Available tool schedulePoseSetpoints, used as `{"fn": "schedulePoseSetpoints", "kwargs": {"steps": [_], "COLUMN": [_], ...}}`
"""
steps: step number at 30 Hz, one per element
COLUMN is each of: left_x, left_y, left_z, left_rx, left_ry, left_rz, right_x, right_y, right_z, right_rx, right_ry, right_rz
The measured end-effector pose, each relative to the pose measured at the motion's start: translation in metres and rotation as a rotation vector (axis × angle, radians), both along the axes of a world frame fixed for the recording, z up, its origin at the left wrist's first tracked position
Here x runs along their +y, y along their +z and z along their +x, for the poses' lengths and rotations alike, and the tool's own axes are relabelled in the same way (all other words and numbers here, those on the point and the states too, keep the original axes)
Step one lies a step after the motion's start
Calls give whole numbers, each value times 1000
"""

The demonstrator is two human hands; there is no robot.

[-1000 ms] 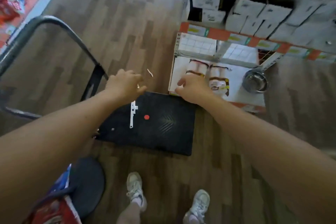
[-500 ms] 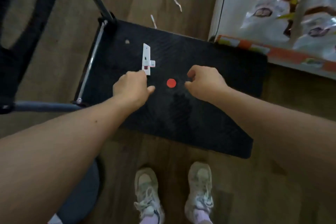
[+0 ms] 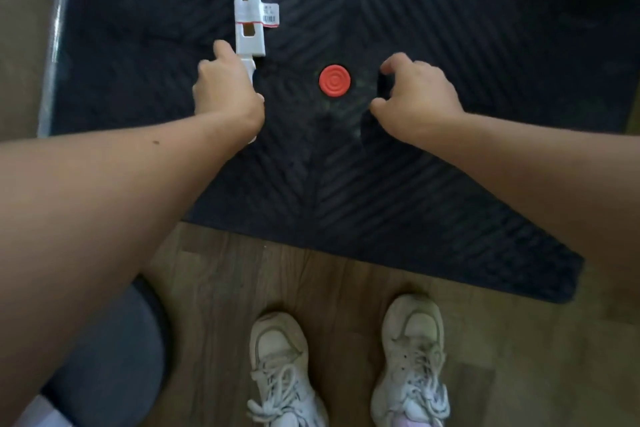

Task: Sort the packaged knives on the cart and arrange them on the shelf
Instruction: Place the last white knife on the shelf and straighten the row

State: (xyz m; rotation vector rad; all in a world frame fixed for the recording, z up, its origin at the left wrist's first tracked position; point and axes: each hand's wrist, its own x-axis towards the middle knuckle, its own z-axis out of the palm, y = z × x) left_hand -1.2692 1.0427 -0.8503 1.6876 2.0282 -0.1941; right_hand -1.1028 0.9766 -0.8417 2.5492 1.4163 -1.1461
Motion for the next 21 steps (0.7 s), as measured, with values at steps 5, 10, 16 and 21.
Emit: {"fn": "schedulePoseSetpoints", "kwargs": {"steps": [5,10,16,21], "left_x": [7,8,6,5], "left_y": [8,36,107,195], "left_z": [-1,7,28,46], "left_rx": [-46,-94,-170,-220], "left_ry": [132,156,120,79], "left_rz": [2,-7,20,23], "right_x": [2,4,14,26], "right_y": [11,44,116,212], "right_z": [3,10,21,34], "right_rx": [23,44,20,-10], "right_ry": [14,42,28,26], "right_rz": [-27,-83,-86,-62]}}
